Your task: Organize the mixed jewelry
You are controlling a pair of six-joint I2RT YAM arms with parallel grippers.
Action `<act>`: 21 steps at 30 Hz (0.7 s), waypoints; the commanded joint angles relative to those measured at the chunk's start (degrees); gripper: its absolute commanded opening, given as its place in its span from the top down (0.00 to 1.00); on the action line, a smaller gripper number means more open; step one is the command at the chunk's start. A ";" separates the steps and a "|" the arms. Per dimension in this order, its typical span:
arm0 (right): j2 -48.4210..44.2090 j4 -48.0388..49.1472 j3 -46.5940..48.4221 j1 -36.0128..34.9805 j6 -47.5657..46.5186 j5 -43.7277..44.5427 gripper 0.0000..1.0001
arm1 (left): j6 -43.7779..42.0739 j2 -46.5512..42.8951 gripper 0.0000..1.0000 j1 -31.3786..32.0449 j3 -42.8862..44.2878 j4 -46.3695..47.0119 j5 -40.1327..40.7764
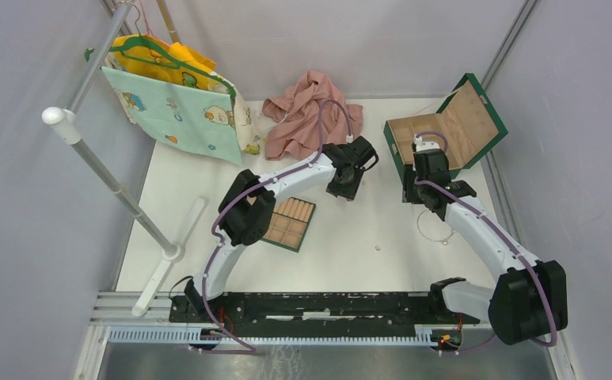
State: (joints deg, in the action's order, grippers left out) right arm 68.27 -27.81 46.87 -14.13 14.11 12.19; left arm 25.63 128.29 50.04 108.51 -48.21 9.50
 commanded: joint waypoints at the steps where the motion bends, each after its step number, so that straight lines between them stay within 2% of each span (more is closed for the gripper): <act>1: -1.39 0.12 -0.27 0.18 0.40 1.55 0.52 | -2.33 2.37 0.53 1.11 6.37 0.49 -0.48; 7: -0.81 -0.18 0.30 0.22 0.08 0.92 0.52 | -0.50 7.37 0.53 1.09 12.85 0.58 0.08; 10: -0.77 -0.64 0.84 0.16 -0.34 0.81 0.52 | -0.62 9.55 0.53 1.14 15.85 -2.58 1.30; 15: -0.81 -0.75 0.63 0.12 -0.47 0.61 0.52 | 1.25 7.88 0.52 1.11 10.03 -1.43 0.99; 21: -0.42 -0.42 0.58 0.18 -0.33 -0.13 0.52 | 3.19 7.70 0.63 1.11 8.21 -0.49 1.25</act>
State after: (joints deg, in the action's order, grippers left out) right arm 68.29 -28.80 46.37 -14.13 14.02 12.10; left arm 26.55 137.21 51.20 117.38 -49.30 10.15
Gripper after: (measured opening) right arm 0.483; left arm 0.414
